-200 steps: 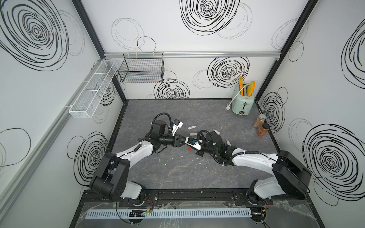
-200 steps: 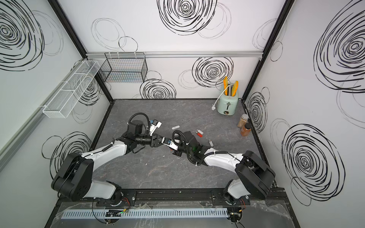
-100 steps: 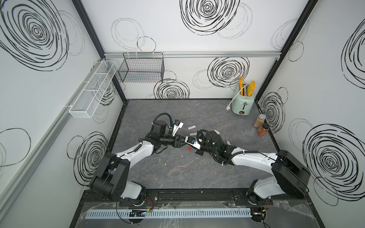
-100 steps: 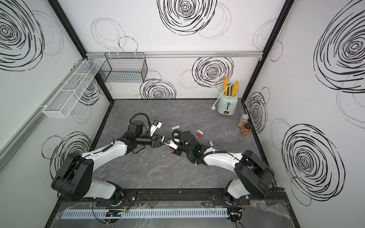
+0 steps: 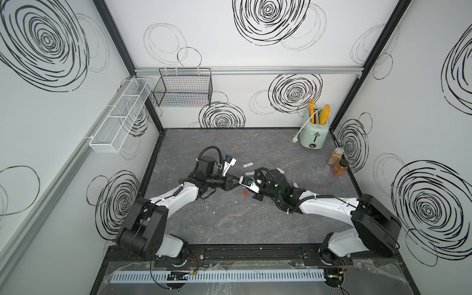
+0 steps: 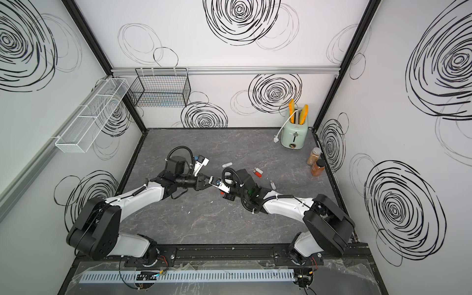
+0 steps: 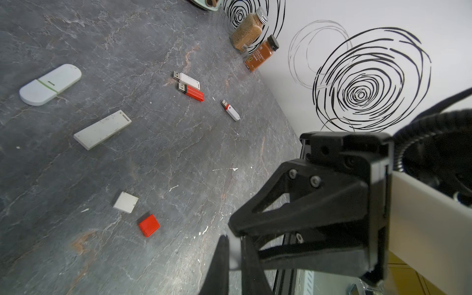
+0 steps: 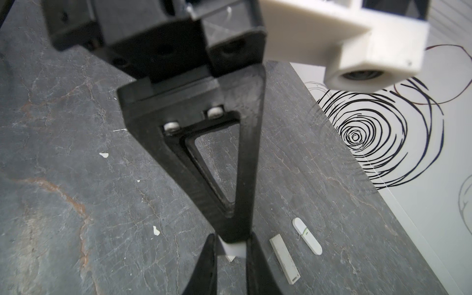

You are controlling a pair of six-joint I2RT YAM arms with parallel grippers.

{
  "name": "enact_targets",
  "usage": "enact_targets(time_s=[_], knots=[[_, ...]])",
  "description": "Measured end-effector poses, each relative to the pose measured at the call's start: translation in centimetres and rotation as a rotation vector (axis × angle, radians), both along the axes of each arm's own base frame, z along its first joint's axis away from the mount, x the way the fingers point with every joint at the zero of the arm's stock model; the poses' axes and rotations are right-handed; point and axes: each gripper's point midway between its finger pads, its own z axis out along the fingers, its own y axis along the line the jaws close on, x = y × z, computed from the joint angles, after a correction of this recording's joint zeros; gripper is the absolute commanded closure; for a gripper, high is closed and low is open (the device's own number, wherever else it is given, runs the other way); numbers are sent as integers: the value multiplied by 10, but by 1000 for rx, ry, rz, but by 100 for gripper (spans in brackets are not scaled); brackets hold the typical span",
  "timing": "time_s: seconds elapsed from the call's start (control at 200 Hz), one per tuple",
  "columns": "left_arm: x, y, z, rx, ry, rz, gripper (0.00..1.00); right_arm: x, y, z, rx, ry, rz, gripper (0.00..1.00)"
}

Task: Close the usb drive cover
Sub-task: Pick up the cover from the center of the board.

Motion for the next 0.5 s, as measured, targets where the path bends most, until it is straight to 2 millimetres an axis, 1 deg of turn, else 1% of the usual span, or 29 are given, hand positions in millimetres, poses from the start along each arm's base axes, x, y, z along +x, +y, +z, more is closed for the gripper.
enact_targets(time_s=[0.14, 0.22, 0.295, 0.33, 0.41, 0.495], knots=[[-1, 0, -1, 2, 6, -1, 100, 0, 0, 1, 2, 1, -2, 62], [0, 1, -1, 4, 10, 1, 100, 2, -7, 2, 4, 11, -23, 53], [1, 2, 0, 5, 9, 4, 100, 3, -21, 4, 19, 30, -59, 44], [2, 2, 1, 5, 4, 5, 100, 5, -31, 6, 28, 38, -85, 42], [4, 2, 3, 8, -2, 4, 100, 14, -53, 12, 55, 71, -165, 36], [5, 2, 6, 9, -14, -1, 100, 25, -73, 18, 81, 101, -251, 29]])
